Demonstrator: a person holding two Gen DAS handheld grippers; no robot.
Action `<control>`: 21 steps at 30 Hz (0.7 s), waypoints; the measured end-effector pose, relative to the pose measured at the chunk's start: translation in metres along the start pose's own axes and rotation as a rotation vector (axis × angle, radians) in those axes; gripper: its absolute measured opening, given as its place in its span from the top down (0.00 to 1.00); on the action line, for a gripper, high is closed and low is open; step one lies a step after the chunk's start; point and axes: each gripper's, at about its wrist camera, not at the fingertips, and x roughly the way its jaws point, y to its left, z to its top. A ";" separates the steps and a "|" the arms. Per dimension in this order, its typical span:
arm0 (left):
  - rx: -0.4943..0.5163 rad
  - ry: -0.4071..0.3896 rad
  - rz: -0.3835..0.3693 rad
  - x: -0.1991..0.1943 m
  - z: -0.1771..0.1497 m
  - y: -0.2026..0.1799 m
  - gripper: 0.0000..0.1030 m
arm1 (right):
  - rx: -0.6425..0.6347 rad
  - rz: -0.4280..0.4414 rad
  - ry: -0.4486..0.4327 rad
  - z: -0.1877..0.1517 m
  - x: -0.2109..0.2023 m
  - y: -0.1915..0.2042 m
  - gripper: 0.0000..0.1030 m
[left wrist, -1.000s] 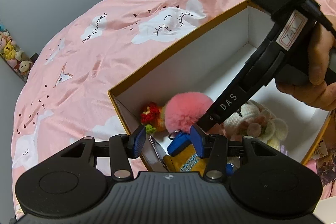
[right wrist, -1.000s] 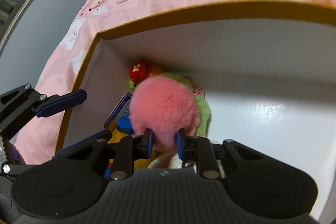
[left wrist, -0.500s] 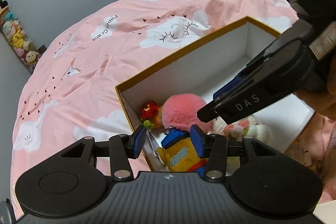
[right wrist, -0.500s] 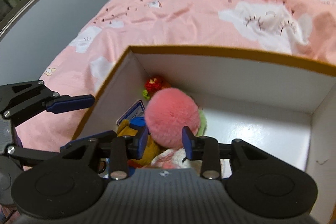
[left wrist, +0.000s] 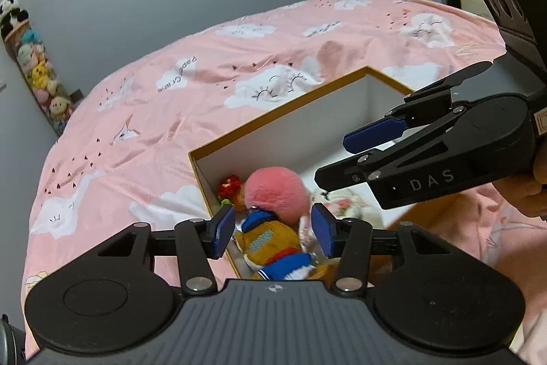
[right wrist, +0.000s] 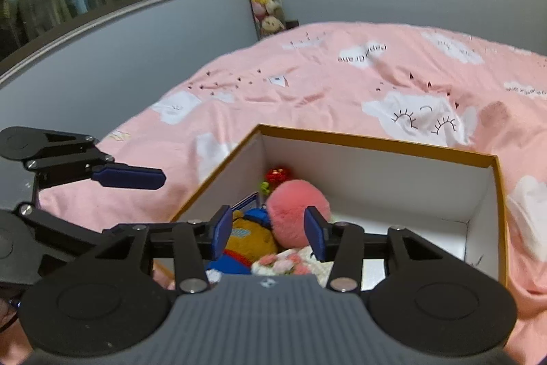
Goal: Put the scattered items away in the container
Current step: 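Move left tool to the light pink pouch while right tool approaches the black rectangular case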
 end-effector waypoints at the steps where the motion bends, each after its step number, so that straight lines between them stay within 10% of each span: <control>1: 0.002 -0.002 -0.001 -0.004 -0.003 -0.003 0.44 | -0.003 0.004 -0.004 -0.004 -0.005 0.002 0.51; 21: 0.029 0.132 -0.043 -0.013 -0.059 -0.056 0.43 | 0.031 -0.083 0.073 -0.092 -0.037 0.013 0.55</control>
